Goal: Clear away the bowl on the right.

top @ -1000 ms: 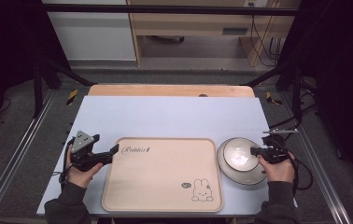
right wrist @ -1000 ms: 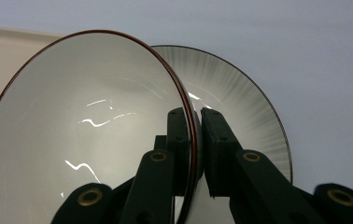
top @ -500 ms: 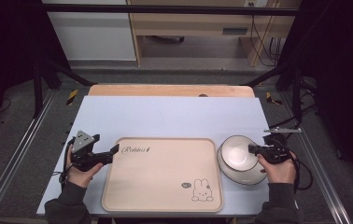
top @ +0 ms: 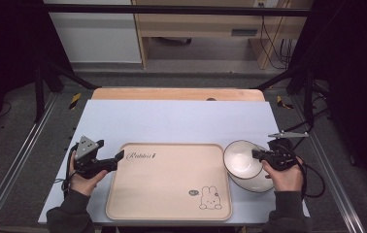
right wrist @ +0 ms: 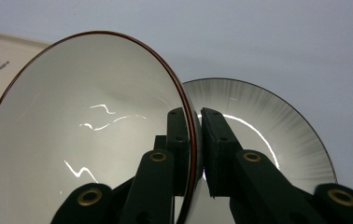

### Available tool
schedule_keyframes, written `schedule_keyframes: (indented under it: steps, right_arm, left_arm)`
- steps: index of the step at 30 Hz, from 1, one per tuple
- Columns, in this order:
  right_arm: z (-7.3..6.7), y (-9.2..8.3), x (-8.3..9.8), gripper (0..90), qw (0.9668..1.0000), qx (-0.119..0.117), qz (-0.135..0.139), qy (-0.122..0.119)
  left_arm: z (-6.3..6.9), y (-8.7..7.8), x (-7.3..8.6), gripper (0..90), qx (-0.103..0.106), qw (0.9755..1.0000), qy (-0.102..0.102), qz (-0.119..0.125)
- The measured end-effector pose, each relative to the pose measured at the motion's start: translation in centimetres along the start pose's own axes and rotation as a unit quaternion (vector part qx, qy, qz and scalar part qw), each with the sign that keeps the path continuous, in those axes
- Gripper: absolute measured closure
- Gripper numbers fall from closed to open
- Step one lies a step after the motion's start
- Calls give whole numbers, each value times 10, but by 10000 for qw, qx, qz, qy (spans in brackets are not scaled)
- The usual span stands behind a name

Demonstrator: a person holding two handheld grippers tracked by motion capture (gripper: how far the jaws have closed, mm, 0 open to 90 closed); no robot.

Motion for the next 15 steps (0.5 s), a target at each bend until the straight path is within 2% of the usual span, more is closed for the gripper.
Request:
schedule_keyframes:
  steps: [15]
  right_arm:
    - [-20, 0, -7, 822, 9997, -146, 101, -171]
  left_arm:
    - [1, 1, 1, 142, 8, 10000, 20, -7]
Point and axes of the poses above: each handheld gripper's, and its own axes: y roughly forward along the jaws, x roughly out of its underside, z roughly to its right, the point moved 6 cm from there along y, roughly forward along the jaws, and after that the axes turned 10 degrees about -x, right-handed, at the moved point
